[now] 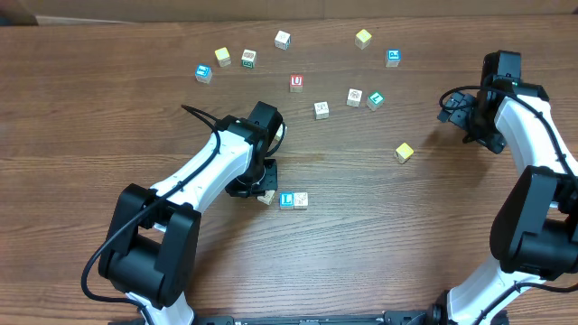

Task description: Form a horizontal line

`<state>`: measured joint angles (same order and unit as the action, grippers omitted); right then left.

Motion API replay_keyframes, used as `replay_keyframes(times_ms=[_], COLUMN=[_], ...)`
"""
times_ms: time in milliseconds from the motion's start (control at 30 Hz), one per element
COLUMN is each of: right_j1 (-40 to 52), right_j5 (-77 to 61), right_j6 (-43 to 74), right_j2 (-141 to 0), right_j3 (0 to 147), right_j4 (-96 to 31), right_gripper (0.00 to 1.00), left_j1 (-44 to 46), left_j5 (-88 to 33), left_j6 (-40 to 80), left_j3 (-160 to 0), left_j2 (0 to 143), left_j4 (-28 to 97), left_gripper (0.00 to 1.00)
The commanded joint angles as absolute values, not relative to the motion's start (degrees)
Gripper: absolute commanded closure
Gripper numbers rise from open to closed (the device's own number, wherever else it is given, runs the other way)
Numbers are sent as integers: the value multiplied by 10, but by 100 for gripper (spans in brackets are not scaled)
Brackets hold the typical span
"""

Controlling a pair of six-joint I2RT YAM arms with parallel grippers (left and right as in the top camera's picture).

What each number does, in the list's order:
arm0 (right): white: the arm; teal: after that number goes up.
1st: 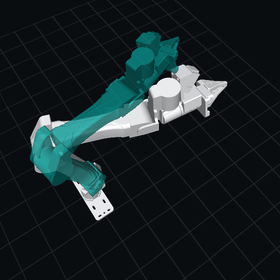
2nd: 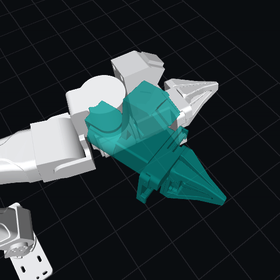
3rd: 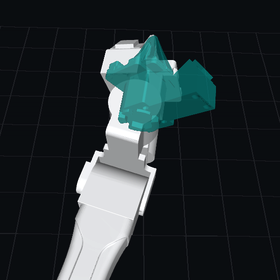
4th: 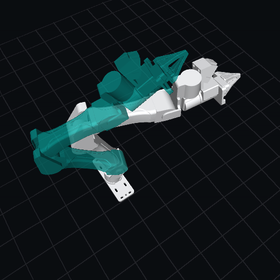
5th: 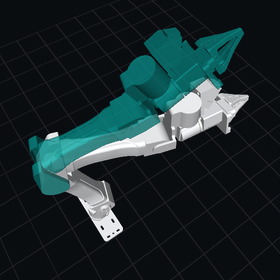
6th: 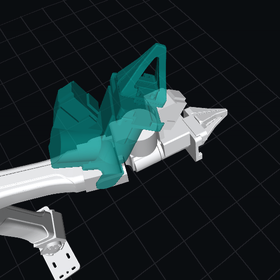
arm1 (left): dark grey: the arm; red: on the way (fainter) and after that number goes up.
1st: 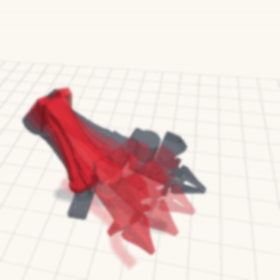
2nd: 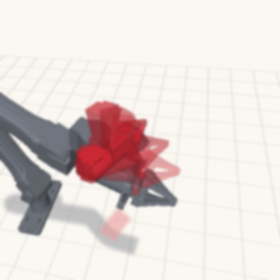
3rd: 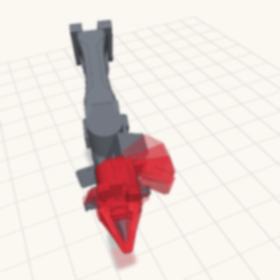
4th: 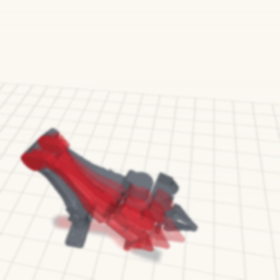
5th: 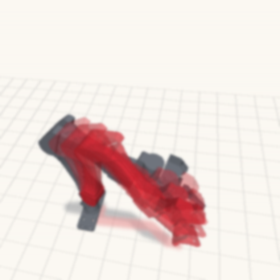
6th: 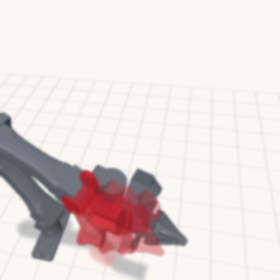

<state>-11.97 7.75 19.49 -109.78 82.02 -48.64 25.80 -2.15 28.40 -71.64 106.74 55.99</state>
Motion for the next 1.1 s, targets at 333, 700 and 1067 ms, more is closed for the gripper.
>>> replay_keyframes(times_ms=[333,700,1067], right_j1=[-120,-120,-120], right_j5=[81,81,81], right_j6=[194,194,194], right_j2=[-1086,-1086,-1086], right_j3=[832,832,832], right_j4=[-484,-484,-484], right_gripper=[0,0,0], left_j1=[254,243,255], left_j5=[-4,16,15], left_j6=[289,283,320], left_j3=[-714,-714,-714], left_j2=[1072,1072,1073], left_j4=[561,530,526], left_gripper=[96,96,96])
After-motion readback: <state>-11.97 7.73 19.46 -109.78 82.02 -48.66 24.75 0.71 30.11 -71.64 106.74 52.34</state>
